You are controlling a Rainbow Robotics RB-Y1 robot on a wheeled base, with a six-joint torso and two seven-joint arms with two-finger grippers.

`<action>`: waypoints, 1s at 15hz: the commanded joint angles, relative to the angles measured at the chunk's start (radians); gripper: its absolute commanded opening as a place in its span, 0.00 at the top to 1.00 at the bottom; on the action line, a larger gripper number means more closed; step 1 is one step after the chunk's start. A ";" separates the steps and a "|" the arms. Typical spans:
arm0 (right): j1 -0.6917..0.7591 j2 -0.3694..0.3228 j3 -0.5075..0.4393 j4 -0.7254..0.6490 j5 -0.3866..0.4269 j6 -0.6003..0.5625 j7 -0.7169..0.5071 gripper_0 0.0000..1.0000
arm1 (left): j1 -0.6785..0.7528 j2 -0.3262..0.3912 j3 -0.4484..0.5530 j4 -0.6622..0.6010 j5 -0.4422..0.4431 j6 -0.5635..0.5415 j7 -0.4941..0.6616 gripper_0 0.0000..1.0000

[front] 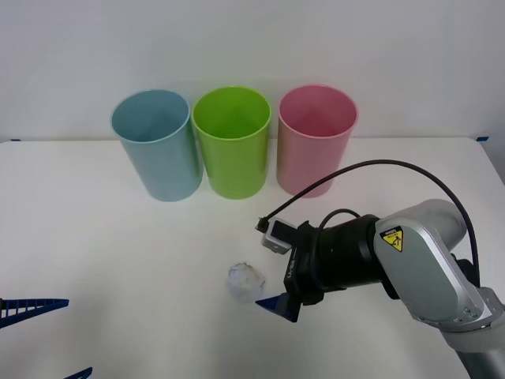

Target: Put cans in the blue bin and PET bottles in the pink bin and trash in the green bin.

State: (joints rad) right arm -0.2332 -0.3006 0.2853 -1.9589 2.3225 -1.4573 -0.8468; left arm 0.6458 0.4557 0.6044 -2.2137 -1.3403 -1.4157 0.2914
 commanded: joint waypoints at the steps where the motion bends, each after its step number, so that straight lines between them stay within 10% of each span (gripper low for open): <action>1: 0.000 0.000 0.000 0.000 0.000 0.000 0.000 0.00 | 0.000 0.000 0.000 0.000 0.000 0.000 0.000 0.00; 15: 0.000 0.000 0.000 0.000 0.000 0.000 0.000 0.00 | 0.000 0.000 0.000 0.000 0.000 0.000 0.000 0.00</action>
State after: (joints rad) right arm -0.2332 -0.3006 0.2853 -1.9589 2.3225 -1.4573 -0.8468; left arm 0.6458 0.4556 0.6044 -2.2136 -1.3405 -1.4158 0.2914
